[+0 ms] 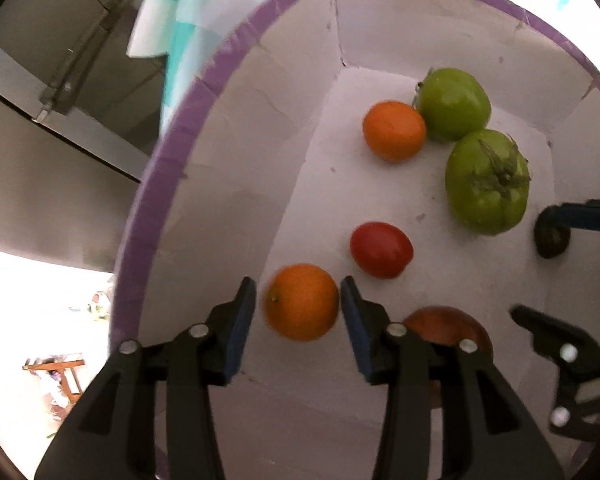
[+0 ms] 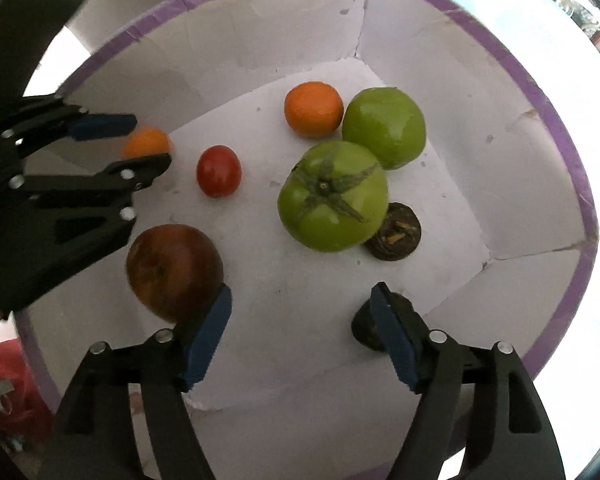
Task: Organize fruits
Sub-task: 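Lower both fruits into the box and open both tools, then move both tools back toward the last fruits on the cloth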
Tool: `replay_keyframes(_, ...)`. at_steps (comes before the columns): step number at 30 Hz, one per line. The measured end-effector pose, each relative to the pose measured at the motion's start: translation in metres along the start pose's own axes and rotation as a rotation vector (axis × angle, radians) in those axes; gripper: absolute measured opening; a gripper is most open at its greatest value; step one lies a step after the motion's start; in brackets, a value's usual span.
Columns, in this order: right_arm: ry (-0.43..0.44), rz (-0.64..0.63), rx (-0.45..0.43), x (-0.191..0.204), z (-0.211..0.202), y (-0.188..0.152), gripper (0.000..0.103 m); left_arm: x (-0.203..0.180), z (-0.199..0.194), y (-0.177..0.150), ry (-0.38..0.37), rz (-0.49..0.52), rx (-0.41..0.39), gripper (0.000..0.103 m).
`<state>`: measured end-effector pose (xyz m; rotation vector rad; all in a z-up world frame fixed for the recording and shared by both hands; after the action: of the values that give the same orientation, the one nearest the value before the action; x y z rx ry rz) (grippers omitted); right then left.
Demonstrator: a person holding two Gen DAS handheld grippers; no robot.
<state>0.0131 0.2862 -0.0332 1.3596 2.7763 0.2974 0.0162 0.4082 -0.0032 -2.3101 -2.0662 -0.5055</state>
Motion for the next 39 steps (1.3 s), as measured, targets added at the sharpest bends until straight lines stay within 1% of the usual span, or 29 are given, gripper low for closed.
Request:
replay_keyframes(2, 0.057, -0.003, -0.089, 0.000, -0.021, -0.001, 0.071, -0.003, -0.008, 0.002, 0.014, -0.011, -0.026, 0.060)
replay_keyframes(3, 0.079, -0.002, -0.120, -0.001, -0.030, -0.001, 0.072, -0.004, -0.012, 0.003, 0.016, -0.022, -0.038, 0.072)
replay_keyframes(4, 0.103, 0.003, -0.168, -0.004, -0.043, -0.003, 0.074, -0.003, -0.023, 0.005, 0.020, -0.057, -0.075, 0.077)
replay_keyframes(6, 0.141, 0.040, -0.304, -0.021, -0.078, -0.004, 0.074, 0.008, -0.046, 0.013, 0.008, -0.135, -0.148, 0.077)
replay_keyframes(7, 0.151, 0.068, -0.368, -0.034, -0.094, -0.008, 0.075, 0.011, -0.055, 0.015, 0.003, -0.166, -0.173, 0.078)
replay_keyframes(8, 0.153, 0.119, -0.447, -0.055, -0.115, -0.015, 0.078, 0.015, -0.075, 0.017, -0.002, -0.234, -0.228, 0.080)
replay_keyframes(9, 0.153, 0.163, -0.500, -0.071, -0.130, -0.022, 0.079, 0.017, -0.090, 0.017, 0.005, -0.277, -0.268, 0.082)
replay_keyframes(10, 0.156, 0.214, -0.551, -0.090, -0.143, -0.032, 0.082, 0.020, -0.110, 0.017, 0.026, -0.326, -0.322, 0.088)
replay_keyframes(11, 0.161, 0.280, -0.602, -0.114, -0.156, -0.045, 0.088, 0.020, -0.125, 0.020, 0.049, -0.356, -0.362, 0.093)
replay_keyframes(12, 0.158, 0.335, -0.635, -0.133, -0.166, -0.057, 0.087, 0.019, -0.145, 0.022, 0.084, -0.388, -0.416, 0.099)
replay_keyframes(13, 0.152, 0.387, -0.645, -0.155, -0.171, -0.076, 0.087, 0.015, -0.165, 0.023, 0.121, -0.414, -0.474, 0.101)
replay_keyframes(14, 0.150, 0.408, -0.638, -0.163, -0.171, -0.087, 0.087, 0.007, -0.181, 0.023, 0.142, -0.428, -0.520, 0.101)
replay_keyframes(15, 0.146, 0.436, -0.618, -0.176, -0.170, -0.104, 0.087, -0.001, -0.191, 0.021, 0.145, -0.430, -0.546, 0.101)
replay_keyframes(16, 0.140, 0.455, -0.600, -0.186, -0.166, -0.118, 0.087, -0.024, -0.207, 0.022, 0.126, -0.421, -0.588, 0.101)
replay_keyframes(17, 0.126, 0.483, -0.570, -0.195, -0.160, -0.138, 0.087, -0.037, -0.212, 0.025, 0.105, -0.407, -0.603, 0.101)
replay_keyframes(19, 0.127, 0.525, -0.519, -0.209, -0.150, -0.165, 0.087, -0.091, -0.225, 0.028, 0.029, -0.346, -0.612, 0.101)
replay_keyframes(21, 0.119, 0.589, -0.465, -0.228, -0.138, -0.191, 0.087, -0.138, -0.227, 0.028, -0.047, -0.296, -0.592, 0.101)
replay_keyframes(22, 0.107, 0.626, -0.441, -0.238, -0.134, -0.205, 0.087, -0.171, -0.224, 0.029, -0.115, -0.247, -0.561, 0.101)
replay_keyframes(23, 0.095, 0.648, -0.425, -0.245, -0.129, -0.214, 0.087, -0.197, -0.221, 0.027, -0.156, -0.194, -0.526, 0.101)
replay_keyframes(26, 0.063, 0.685, -0.378, -0.261, -0.114, -0.234, 0.087, -0.244, -0.208, 0.031, -0.206, -0.064, -0.453, 0.101)
replay_keyframes(28, 0.054, 0.702, -0.369, -0.271, -0.108, -0.241, 0.087, -0.264, -0.199, 0.040, -0.207, -0.028, -0.418, 0.101)
replay_keyframes(30, 0.052, 0.738, -0.353, -0.281, -0.099, -0.247, 0.087, -0.274, -0.185, 0.057, -0.202, -0.040, -0.384, 0.101)
replay_keyframes(32, 0.046, 0.776, -0.345, -0.293, -0.094, -0.250, 0.087, -0.284, -0.165, 0.074, -0.202, -0.055, -0.333, 0.101)
replay_keyframes(34, 0.047, 0.811, -0.351, -0.307, -0.094, -0.247, 0.087, -0.293, -0.149, 0.086, -0.202, -0.035, -0.308, 0.101)
replay_keyframes(38, 0.030, 0.920, -0.362, -0.346, -0.101, -0.241, 0.087, -0.317, -0.110, 0.127, -0.123, 0.120, -0.319, 0.101)
replay_keyframes(39, 0.026, 0.941, -0.366, -0.353, -0.102, -0.238, 0.087, -0.321, -0.102, 0.138, -0.112, 0.141, -0.318, 0.101)
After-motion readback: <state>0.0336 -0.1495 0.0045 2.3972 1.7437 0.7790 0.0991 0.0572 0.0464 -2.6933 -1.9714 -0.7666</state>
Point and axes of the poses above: each gripper's, at about its wrist camera, not at the fingertips, and z roughly the way its jaws point, x to its left, y to its top, the point moved 9 cm from there along z, roughly the way its jaws point
